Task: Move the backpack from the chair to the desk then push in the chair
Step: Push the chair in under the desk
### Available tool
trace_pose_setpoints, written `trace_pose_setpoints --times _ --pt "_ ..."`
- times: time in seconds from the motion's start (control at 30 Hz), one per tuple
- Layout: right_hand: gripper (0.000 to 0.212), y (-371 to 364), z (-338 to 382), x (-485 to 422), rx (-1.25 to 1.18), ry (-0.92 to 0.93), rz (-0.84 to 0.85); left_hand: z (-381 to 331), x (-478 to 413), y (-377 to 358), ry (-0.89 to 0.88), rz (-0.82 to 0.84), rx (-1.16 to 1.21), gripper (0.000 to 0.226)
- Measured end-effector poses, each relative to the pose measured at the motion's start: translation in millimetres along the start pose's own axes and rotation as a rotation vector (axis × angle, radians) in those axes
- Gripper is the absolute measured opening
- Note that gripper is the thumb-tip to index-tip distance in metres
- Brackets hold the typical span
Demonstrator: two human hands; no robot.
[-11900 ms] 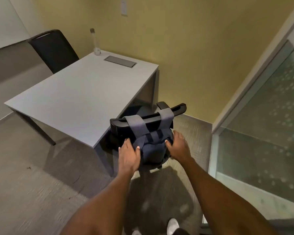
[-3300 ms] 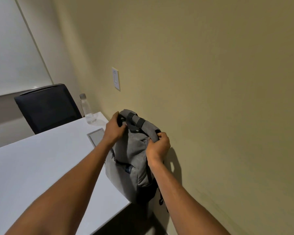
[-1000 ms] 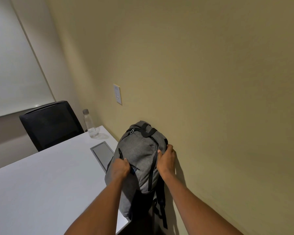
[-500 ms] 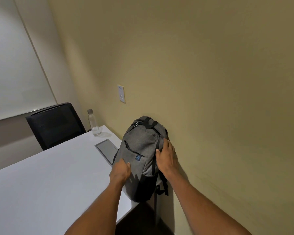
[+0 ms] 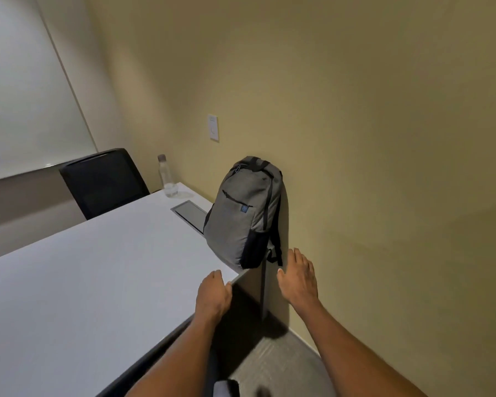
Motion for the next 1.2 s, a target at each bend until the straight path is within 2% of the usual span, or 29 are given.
trace_pose_setpoints --times 0.07,0.2,0.3,0.4,0.53,0.73,0.87,0.97,1.2 --pt "0.071 -14.8 -14.1 36.4 -0.023 -0.038 0.031 9.7 28.1 -13.3 -0.018 0.028 0.004 0.039" --pt "0.071 -54.7 -42.8 99.0 -0.063 -0.083 0.129 24.3 74.3 -49.7 -0.019 0.174 0.019 0.060" --pt "0.068 -81.5 -59.9 137.7 -0.096 -0.112 0.192 32.4 103.1 -72.0 -0.046 0.260 -0.002 0.061" --pt "0.068 -98.0 -57.5 171.7 -0.153 -0.110 0.263 40.9 129.9 -82.8 -0.032 0.293 0.026 0.063" --pt "0.066 -92.2 -23.6 213.7 -0.261 -0.082 0.261 42.7 167.3 -75.7 -0.068 0.312 0.005 0.054" --pt "0.064 -60.1 67.3 293.6 -0.431 0.012 0.199 55.8 219.4 -1.7 -0.175 0.302 -0.011 0.029" --pt "0.064 -29.1 133.2 350.9 -0.478 0.068 0.124 85.3 263.3 71.1 -0.315 0.203 0.023 0.035" --pt "0.064 -3.5 182.0 396.7 -0.486 0.123 0.043 123.5 299.2 121.3 -0.338 0.177 0.002 0.043" --pt "0.067 9.2 277.2 501.8 -0.186 0.269 -0.085 225.0 365.3 210.9 -0.352 0.113 -0.048 0.044"
Point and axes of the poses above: each hand's wrist, its own x-axis away from the middle knuckle, its own y-axis out of the back of the hand, z = x × y, the point moved 7 cm from there along -x, towards the middle knuckle, and after that the axes turned 13 degrees about x, right-handed, at the moved point
